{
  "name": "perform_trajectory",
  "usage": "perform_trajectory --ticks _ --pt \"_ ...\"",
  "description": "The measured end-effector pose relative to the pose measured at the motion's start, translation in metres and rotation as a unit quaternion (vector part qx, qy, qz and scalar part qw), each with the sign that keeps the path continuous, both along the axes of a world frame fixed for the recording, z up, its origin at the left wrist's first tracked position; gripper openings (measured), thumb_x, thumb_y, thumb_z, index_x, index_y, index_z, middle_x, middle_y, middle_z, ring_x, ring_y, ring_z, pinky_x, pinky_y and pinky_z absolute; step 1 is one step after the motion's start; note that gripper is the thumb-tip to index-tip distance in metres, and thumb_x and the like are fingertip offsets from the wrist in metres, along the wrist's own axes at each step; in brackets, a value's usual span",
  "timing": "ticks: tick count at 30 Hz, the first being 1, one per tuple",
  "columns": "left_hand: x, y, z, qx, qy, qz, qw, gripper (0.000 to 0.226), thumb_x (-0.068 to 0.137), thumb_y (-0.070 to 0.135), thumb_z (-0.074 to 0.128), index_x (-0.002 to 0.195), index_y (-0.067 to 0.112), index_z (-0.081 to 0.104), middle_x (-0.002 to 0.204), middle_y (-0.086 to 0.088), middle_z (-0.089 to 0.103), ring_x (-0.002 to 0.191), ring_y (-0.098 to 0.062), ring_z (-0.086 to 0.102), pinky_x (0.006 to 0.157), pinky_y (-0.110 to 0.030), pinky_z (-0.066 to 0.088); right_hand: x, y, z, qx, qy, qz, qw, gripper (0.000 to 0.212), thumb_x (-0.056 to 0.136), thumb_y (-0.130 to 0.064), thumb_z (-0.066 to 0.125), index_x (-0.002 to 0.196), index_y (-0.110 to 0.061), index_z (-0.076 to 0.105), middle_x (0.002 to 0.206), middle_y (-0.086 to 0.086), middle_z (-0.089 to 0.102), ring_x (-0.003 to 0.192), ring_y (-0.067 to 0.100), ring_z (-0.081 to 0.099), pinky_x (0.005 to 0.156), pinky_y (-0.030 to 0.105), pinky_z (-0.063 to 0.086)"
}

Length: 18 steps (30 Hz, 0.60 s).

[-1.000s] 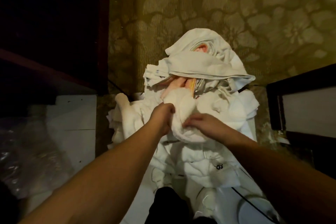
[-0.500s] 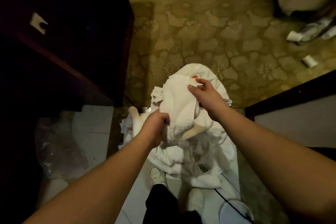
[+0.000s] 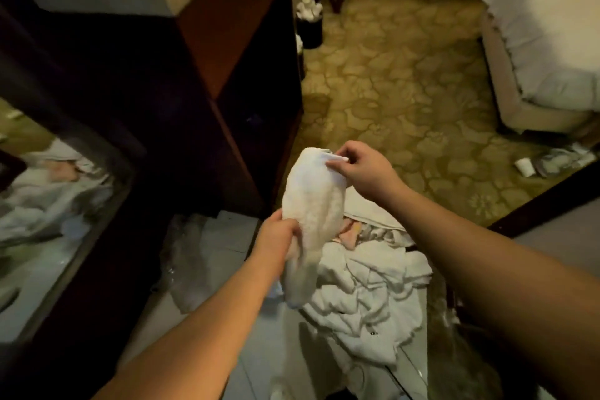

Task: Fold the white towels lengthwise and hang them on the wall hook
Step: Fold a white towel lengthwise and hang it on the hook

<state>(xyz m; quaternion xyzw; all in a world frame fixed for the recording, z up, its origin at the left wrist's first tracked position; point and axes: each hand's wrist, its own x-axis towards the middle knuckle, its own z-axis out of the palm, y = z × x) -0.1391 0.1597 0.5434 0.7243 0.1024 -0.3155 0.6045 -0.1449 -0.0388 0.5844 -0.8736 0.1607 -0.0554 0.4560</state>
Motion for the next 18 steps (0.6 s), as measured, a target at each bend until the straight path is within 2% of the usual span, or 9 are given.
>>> perform_trajectory --ticks 2,5,8,9,10,12,14,16,18 --pt "-0.016 0.027 0.026 -0.009 -0.018 0.016 1.000 0.061 0.054 0.008 0.054 0.114 0.013 0.068 0.106 -0.016 0.072 0.104 -0.039 0.066 0.095 -0.050 0.054 -0.006 0.030 0.042 -0.027 -0.025 0.064 0.997 0.010 0.092 -0.026 0.069 0.088 -0.019 0.062 0.078 -0.012 0.056 0.077 0.011 0.051 0.059 0.013 0.034" --pt "-0.031 0.069 0.065 0.024 -0.080 0.019 0.996 0.054 0.079 0.012 0.063 0.129 0.026 0.050 0.116 -0.003 0.065 0.106 -0.025 0.061 0.098 -0.052 0.051 -0.019 0.075 0.093 -0.053 -0.067 0.139 0.987 0.009 0.094 -0.029 0.067 0.094 -0.020 0.064 0.083 -0.009 0.061 0.075 0.008 0.053 0.061 0.011 0.036" --pt "-0.036 0.112 0.110 0.030 -0.200 0.076 0.976 0.072 0.087 0.006 0.067 0.148 0.024 0.033 0.134 -0.001 0.051 0.113 -0.016 0.056 0.087 -0.024 0.052 -0.036 0.118 0.128 -0.070 -0.099 0.182 0.976 0.015 0.094 -0.027 0.067 0.104 -0.015 0.069 0.093 -0.004 0.067 0.083 0.010 0.059 0.073 0.023 0.044" --pt "-0.039 0.128 0.126 0.034 -0.243 0.076 0.967 0.078 0.087 0.005 0.068 0.151 0.025 0.029 0.141 0.001 0.045 0.122 -0.014 0.051 0.089 -0.018 0.049 -0.042 0.133 0.137 -0.077 -0.103 0.195 0.972 0.016 0.095 -0.026 0.065 0.106 -0.015 0.069 0.095 -0.004 0.067 0.087 0.011 0.060 0.076 0.026 0.045" --pt "-0.042 0.143 0.141 0.040 -0.283 0.055 0.957 0.080 0.087 0.006 0.070 0.152 0.027 0.029 0.148 0.004 0.039 0.131 -0.011 0.043 0.097 -0.019 0.044 -0.050 0.148 0.145 -0.090 -0.104 0.210 0.968 0.017 0.096 -0.025 0.064 0.109 -0.016 0.069 0.098 -0.005 0.066 0.090 0.011 0.060 0.078 0.027 0.045" --pt "-0.058 0.177 0.170 0.083 -0.347 -0.023 0.934 0.076 0.087 0.012 0.071 0.150 0.032 0.034 0.151 0.009 0.035 0.136 -0.004 0.032 0.109 -0.027 0.035 -0.068 0.182 0.160 -0.135 -0.104 0.234 0.957 0.021 0.099 -0.026 0.059 0.115 -0.017 0.068 0.101 -0.007 0.064 0.095 0.012 0.059 0.080 0.028 0.044" --pt "-0.079 0.208 0.191 0.146 -0.396 -0.097 0.902 0.064 0.088 0.016 0.070 0.145 0.030 0.045 0.144 0.011 0.041 0.129 -0.001 0.034 0.111 -0.029 0.034 -0.088 0.216 0.175 -0.168 -0.100 0.250 0.948 0.024 0.100 -0.028 0.055 0.119 -0.020 0.068 0.105 -0.006 0.064 0.099 0.013 0.059 0.083 0.030 0.045" --pt "-0.104 0.241 0.210 0.196 -0.429 -0.145 0.870 0.053 0.089 0.020 0.069 0.139 0.029 0.052 0.135 0.014 0.046 0.121 0.002 0.038 0.105 -0.027 0.036 -0.114 0.250 0.191 -0.195 -0.097 0.269 0.938 0.026 0.102 -0.028 0.053 0.122 -0.021 0.067 0.106 -0.011 0.060 0.098 0.007 0.054 0.080 0.026 0.041" --pt "-0.129 0.271 0.228 0.217 -0.430 -0.167 0.860 0.040 0.091 0.026 0.068 0.130 0.031 0.057 0.126 0.018 0.050 0.112 0.002 0.046 0.092 -0.021 0.037 -0.140 0.279 0.207 -0.220 -0.100 0.292 0.925 0.026 0.102 -0.027 0.052 0.122 -0.021 0.068 0.103 -0.013 0.057 0.094 0.002 0.051 0.073 0.017 0.037"
